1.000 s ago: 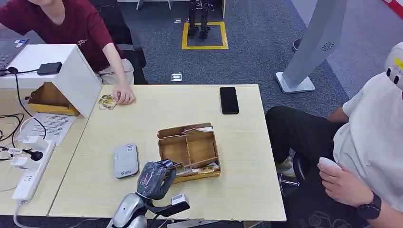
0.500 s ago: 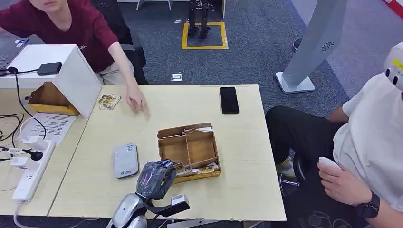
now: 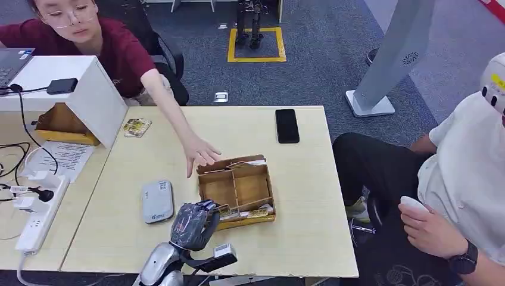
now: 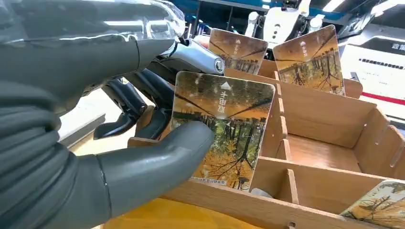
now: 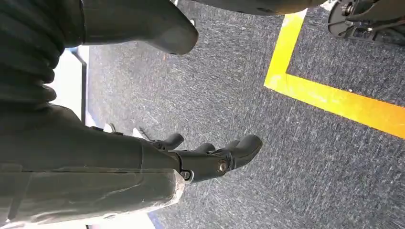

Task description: Pass the card to the sensor for recognition and then transmit it.

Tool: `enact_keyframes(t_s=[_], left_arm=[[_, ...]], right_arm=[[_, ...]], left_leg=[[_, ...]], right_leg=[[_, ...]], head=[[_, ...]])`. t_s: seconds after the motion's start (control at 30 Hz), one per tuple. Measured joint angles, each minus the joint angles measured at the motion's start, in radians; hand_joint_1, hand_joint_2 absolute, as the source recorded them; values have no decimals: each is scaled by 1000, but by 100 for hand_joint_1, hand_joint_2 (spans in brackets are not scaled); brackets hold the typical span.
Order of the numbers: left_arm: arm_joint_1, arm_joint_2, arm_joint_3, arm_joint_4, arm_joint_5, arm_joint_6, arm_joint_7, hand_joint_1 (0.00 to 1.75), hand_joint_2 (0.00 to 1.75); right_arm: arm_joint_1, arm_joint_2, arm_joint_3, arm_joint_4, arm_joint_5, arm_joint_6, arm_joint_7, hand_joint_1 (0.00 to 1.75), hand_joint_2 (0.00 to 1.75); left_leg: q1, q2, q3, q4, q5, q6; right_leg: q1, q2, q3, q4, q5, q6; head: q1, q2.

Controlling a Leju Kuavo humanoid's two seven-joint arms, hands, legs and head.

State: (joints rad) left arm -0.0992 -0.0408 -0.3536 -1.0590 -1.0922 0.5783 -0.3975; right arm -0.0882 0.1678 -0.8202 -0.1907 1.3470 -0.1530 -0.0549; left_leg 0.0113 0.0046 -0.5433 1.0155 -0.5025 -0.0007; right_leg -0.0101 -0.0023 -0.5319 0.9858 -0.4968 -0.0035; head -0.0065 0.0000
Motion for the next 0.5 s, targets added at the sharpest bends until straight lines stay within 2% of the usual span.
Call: enact_keyframes(t_s=[0.5], left_arm=[[3,0,0,-8,-3,0,-8,175,175]], right_arm=[[0,0,0,0,0,0,3,0,175]], left_leg=[[0,0,0,0,0,0]], right_leg=[[0,0,0,0,0,0]], head=[[0,0]])
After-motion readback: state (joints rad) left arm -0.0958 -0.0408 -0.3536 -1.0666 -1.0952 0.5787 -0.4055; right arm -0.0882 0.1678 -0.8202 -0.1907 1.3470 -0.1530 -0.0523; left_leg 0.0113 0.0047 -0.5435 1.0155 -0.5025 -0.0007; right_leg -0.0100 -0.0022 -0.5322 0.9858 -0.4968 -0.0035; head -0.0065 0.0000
